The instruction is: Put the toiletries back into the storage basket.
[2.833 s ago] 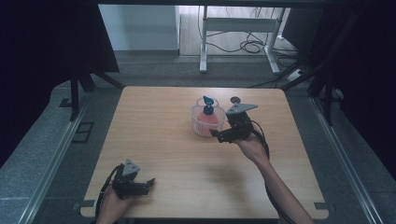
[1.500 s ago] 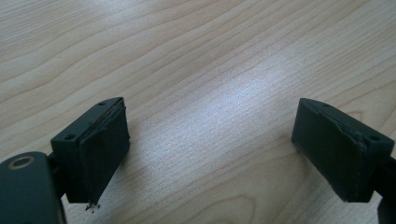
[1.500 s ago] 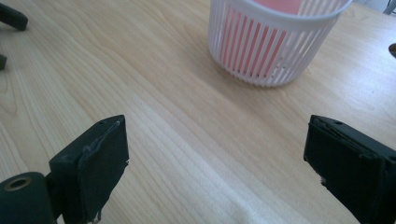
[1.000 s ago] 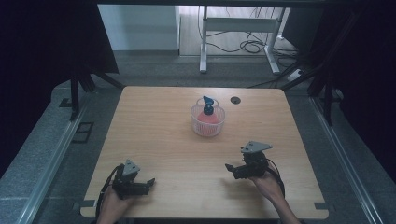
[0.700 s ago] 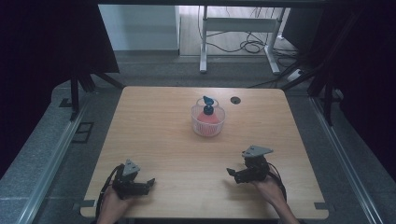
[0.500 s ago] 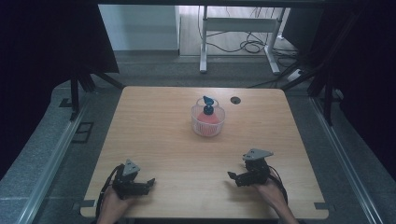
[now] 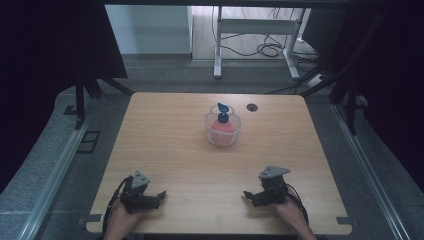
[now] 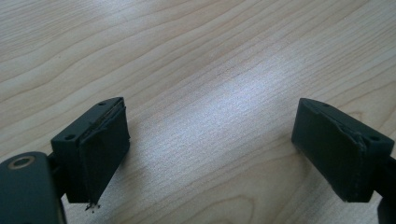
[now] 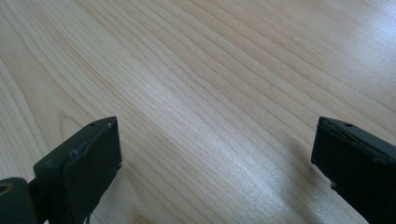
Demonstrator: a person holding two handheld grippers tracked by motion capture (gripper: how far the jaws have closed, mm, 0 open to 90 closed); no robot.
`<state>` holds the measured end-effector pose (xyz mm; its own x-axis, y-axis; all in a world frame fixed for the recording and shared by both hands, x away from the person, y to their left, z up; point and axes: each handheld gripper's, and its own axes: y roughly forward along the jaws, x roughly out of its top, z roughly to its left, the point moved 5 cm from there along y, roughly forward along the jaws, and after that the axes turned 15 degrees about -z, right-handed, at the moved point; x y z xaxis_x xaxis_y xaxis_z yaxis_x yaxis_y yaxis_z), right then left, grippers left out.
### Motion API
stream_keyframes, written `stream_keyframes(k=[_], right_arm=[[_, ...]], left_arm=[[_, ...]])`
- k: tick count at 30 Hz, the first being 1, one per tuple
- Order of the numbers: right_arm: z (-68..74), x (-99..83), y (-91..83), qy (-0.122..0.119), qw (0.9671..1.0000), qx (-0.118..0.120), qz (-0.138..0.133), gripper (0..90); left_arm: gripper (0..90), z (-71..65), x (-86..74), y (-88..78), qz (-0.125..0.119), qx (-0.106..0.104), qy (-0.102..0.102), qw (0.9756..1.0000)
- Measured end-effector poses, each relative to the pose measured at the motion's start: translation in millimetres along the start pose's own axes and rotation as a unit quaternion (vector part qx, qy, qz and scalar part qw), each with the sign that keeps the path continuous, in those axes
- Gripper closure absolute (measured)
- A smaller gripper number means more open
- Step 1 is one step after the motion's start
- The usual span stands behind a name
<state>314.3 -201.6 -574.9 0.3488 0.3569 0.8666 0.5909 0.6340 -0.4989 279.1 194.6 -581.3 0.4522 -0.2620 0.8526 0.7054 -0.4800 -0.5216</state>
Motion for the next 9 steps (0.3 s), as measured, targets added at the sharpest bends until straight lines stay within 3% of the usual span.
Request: stream_keyframes(k=[9], right_arm=[[1.0,-4.5,1.9,-0.003,1.0000,-0.004,0.005,0.0]], left_arm=[[10.7,-0.3,0.0,0.0,0.000,0.000,0.000,1.0000]])
